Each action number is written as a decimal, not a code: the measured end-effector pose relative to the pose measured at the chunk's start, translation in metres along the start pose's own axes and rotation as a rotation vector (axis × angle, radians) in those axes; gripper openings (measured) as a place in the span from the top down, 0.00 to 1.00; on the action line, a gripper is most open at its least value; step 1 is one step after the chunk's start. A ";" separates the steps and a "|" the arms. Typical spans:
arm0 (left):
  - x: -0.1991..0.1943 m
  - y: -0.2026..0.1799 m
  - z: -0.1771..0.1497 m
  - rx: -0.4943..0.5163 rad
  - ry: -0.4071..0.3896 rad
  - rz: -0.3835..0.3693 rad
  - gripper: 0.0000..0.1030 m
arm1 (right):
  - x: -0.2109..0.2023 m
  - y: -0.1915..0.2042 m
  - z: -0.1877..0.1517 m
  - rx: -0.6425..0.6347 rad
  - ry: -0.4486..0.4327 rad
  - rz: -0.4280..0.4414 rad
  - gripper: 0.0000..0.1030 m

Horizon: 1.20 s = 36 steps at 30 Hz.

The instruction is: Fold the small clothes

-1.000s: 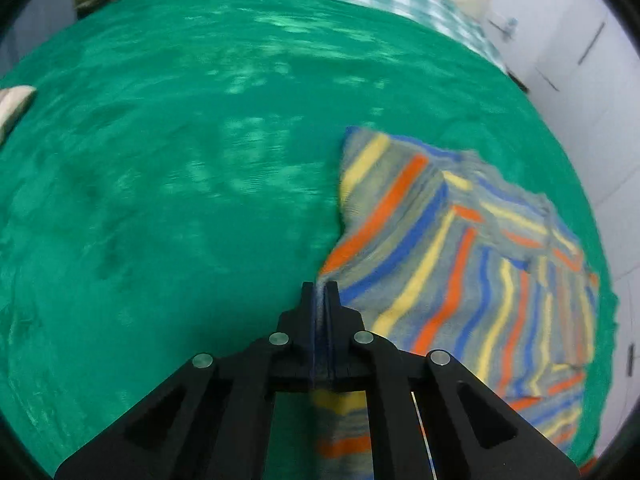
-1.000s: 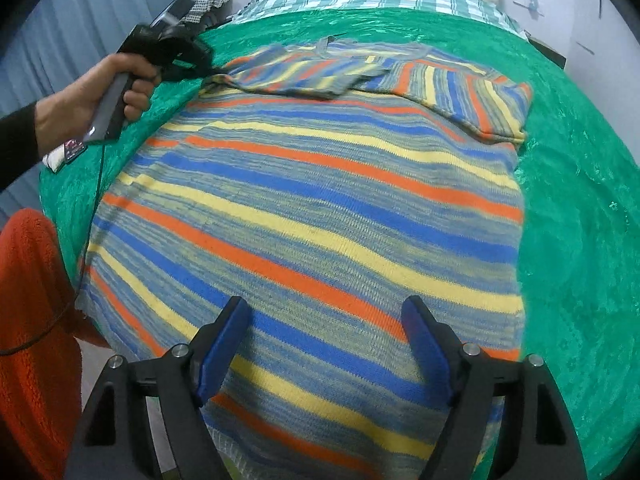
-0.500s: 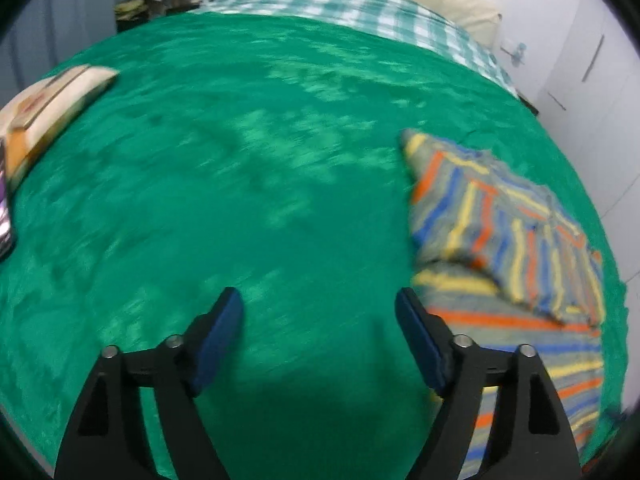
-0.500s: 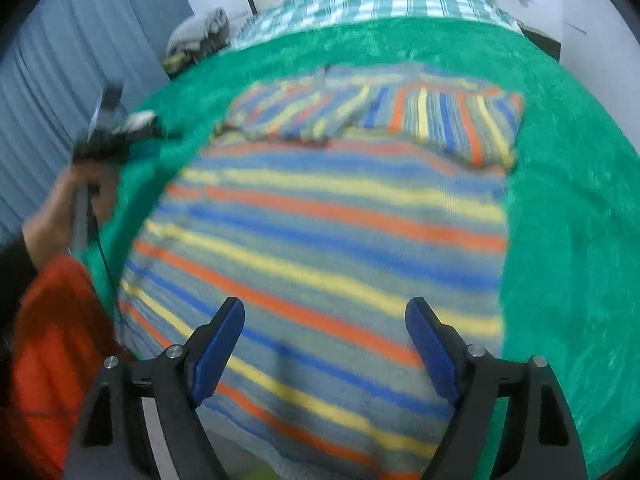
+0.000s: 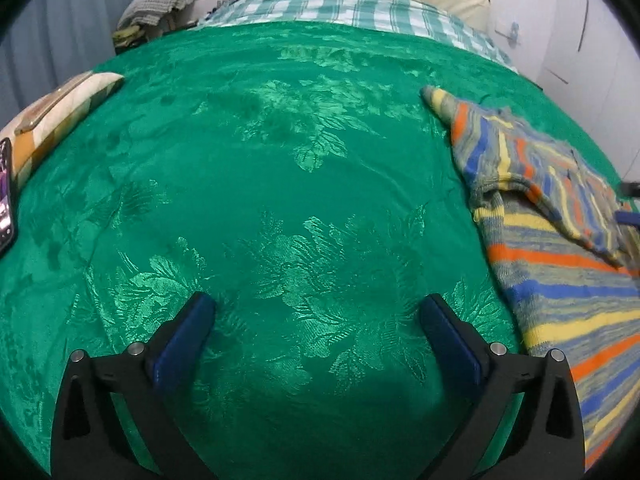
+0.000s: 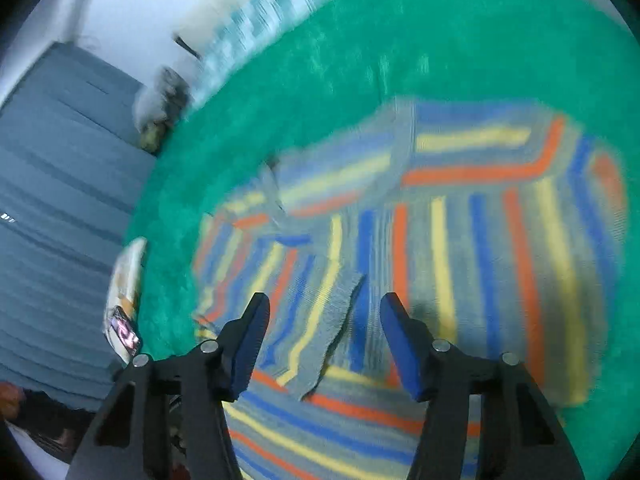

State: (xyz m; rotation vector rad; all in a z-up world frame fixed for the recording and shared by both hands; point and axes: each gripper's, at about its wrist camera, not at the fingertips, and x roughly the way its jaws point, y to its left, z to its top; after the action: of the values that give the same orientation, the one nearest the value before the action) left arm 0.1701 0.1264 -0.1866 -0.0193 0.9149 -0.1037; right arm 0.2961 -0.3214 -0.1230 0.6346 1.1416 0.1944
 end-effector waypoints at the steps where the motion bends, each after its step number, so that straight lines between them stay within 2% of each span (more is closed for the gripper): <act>1: 0.000 -0.001 0.000 0.003 -0.002 0.001 0.01 | 0.009 -0.002 0.001 0.010 0.011 -0.011 0.47; 3: 0.001 0.000 0.001 0.001 -0.005 -0.003 0.01 | 0.031 0.000 0.003 0.009 0.037 -0.022 0.54; 4: 0.001 0.000 0.001 0.000 -0.005 -0.005 0.01 | 0.036 0.003 0.003 -0.004 0.030 -0.043 0.84; 5: 0.002 -0.001 0.000 0.000 -0.005 -0.005 0.01 | 0.036 0.006 0.004 -0.029 0.016 -0.071 0.98; 7: 0.002 -0.001 0.000 0.002 -0.007 -0.003 0.01 | 0.019 0.015 0.005 -0.068 -0.080 -0.083 0.98; 9: 0.002 -0.003 -0.002 0.004 -0.012 -0.001 0.00 | -0.003 0.024 0.005 -0.119 -0.185 -0.146 0.98; 11: 0.002 -0.003 -0.002 0.006 -0.014 0.000 0.00 | -0.003 0.027 0.005 -0.161 -0.202 -0.216 0.96; 12: 0.002 -0.003 -0.002 0.006 -0.014 0.000 0.00 | 0.006 0.025 0.006 -0.166 -0.162 -0.231 0.96; 13: 0.002 -0.003 -0.002 0.006 -0.015 -0.001 0.00 | 0.015 0.022 0.006 -0.164 -0.118 -0.246 0.91; 14: 0.002 -0.003 -0.002 0.005 -0.016 -0.002 0.00 | 0.022 0.019 0.004 -0.162 -0.088 -0.278 0.79; 15: 0.002 -0.004 -0.002 0.005 -0.017 -0.002 0.00 | 0.024 0.018 -0.001 -0.170 -0.091 -0.297 0.72; 17: 0.002 -0.004 -0.002 0.005 -0.019 -0.002 0.00 | 0.012 0.021 -0.013 -0.186 -0.148 -0.285 0.42; 18: 0.002 -0.004 -0.002 0.005 -0.019 -0.002 0.00 | 0.003 0.023 -0.020 -0.190 -0.179 -0.284 0.36; 20: 0.003 -0.005 -0.002 0.005 -0.019 -0.001 0.00 | -0.018 0.026 -0.037 -0.222 -0.228 -0.279 0.33; 23: 0.003 -0.005 -0.002 0.005 -0.019 0.000 0.00 | -0.054 0.024 -0.072 -0.299 -0.297 -0.333 0.31; 26: 0.003 -0.005 -0.002 0.005 -0.020 0.000 0.00 | -0.093 -0.001 -0.115 -0.319 -0.380 -0.432 0.21; 29: 0.003 -0.005 -0.002 0.006 -0.022 0.002 0.00 | -0.124 -0.043 -0.145 -0.298 -0.431 -0.579 0.17; 31: 0.003 -0.005 -0.002 0.007 -0.023 0.005 0.00 | -0.133 -0.076 -0.155 -0.255 -0.415 -0.659 0.17; 34: 0.003 -0.006 -0.002 0.010 -0.025 0.009 0.00 | -0.139 -0.115 -0.159 -0.165 -0.395 -0.705 0.15; 36: 0.003 -0.006 -0.002 0.011 -0.027 0.012 0.00 | -0.136 -0.141 -0.159 -0.073 -0.375 -0.694 0.03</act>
State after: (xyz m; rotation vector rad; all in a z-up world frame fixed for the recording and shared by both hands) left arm 0.1700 0.1202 -0.1896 -0.0047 0.8875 -0.0973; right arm 0.0729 -0.4385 -0.1378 0.1699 0.9239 -0.4580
